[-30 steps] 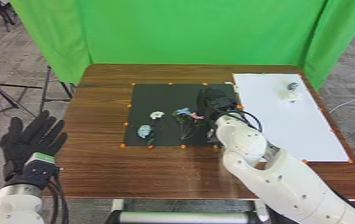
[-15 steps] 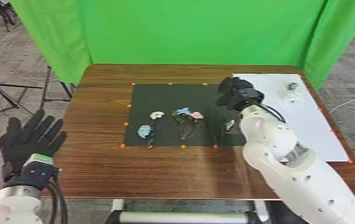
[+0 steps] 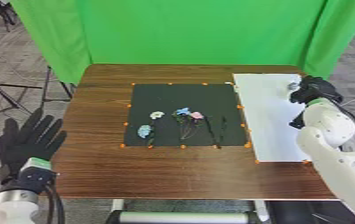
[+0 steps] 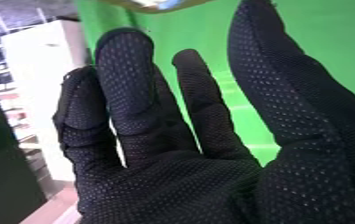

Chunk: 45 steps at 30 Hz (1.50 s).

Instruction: Arrange flowers

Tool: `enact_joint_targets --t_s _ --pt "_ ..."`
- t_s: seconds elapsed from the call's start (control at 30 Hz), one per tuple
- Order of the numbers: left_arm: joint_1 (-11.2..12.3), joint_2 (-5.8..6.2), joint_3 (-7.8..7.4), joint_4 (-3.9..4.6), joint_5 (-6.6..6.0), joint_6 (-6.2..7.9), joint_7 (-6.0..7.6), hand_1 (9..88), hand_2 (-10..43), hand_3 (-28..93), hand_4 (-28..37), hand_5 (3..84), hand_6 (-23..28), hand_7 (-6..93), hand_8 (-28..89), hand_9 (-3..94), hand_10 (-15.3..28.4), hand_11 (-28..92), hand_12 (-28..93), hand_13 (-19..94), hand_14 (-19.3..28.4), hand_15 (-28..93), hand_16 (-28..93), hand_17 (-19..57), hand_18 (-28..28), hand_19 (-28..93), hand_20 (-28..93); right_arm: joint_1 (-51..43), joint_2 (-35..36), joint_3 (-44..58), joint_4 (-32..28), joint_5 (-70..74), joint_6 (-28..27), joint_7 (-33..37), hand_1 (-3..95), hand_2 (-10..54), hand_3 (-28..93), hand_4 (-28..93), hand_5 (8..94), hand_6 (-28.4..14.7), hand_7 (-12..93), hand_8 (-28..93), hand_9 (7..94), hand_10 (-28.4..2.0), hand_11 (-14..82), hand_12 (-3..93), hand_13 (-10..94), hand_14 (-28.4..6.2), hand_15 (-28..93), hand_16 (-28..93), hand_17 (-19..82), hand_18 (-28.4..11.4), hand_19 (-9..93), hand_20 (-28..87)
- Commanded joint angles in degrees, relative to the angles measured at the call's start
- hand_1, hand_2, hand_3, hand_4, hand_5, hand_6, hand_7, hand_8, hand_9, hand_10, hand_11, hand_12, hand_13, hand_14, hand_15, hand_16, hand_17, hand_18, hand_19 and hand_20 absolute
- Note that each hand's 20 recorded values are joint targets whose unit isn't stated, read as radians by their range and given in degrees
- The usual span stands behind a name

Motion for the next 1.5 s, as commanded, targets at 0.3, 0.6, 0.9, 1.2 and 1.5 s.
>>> enact_joint_targets --t_s 0.3,0.6,0.9,1.2,1.5 --pt "0.5 0.24 0.98 0.07 0.85 -0.60 1.60 23.2 6.5 72 -28.3 29.7 5.3 16.2 -11 26.5 12.3 19 10 19 13.1 31 -6 -5.4 11.8 22 8 9.6 4.2 -7.7 8.9 3.5 -3.3 -3.0 44.1 -9.5 79 -28 40.1 -5.2 16 -13 37.4 -12.4 13.5 6.8 63 -12.2 71 22 34 -23.5 86 35" --pt "-0.3 0.03 1.45 0.26 1.04 -0.47 0.84 23.3 6.5 71 -28.3 30.4 5.5 15.9 -10 26.8 12.3 19 10 19 13.1 30 -6 -5.4 11.9 22 8 8.9 2.8 -8.7 10.6 4.9 -7.1 -4.9 47.4 -9.5 78 -28 43.3 -3.6 17 -14 42.7 -9.2 14.4 6.5 65 -10.8 70 22 34 -23.2 85 36" --pt "-1.3 -0.47 2.69 0.47 1.35 -1.33 -0.62 23.3 6.8 71 -28.3 31.9 6.2 15.6 -10 27.3 12.5 19 10 19 13.2 31 -6 -5.5 11.9 22 8 11.0 -0.1 -14.0 15.4 4.5 2.6 -3.6 50.1 -9.5 77 -28 46.0 -1.9 20 -15 49.2 -8.0 15.7 7.2 68 -9.3 69 25 35 -22.8 85 36" --pt "-1.4 -0.50 2.64 0.53 1.48 -1.10 -0.97 23.3 7.1 71 -28.3 33.1 6.4 16.0 -10 28.0 12.6 19 10 19 13.4 31 -6 -5.6 11.9 22 8 10.3 0.0 -15.7 15.5 2.0 10.0 -4.2 60.0 -8.4 60 -28 68.6 1.9 26 -5 76.2 -7.3 8.1 20.5 73 -8.3 65 26 37 -21.8 84 38" --pt "-0.9 -0.67 1.92 0.36 1.41 -0.69 -1.33 23.1 7.2 71 -28.3 33.2 6.4 16.0 -10 28.2 12.5 19 10 19 13.4 31 -6 -5.7 11.9 22 8 6.8 2.3 -16.1 6.1 -1.8 14.8 -6.8 61.8 -5.3 60 -28 75.7 2.5 25 -1 83.5 -7.1 4.8 26.0 76 -7.4 63 27 37 -21.5 84 40"
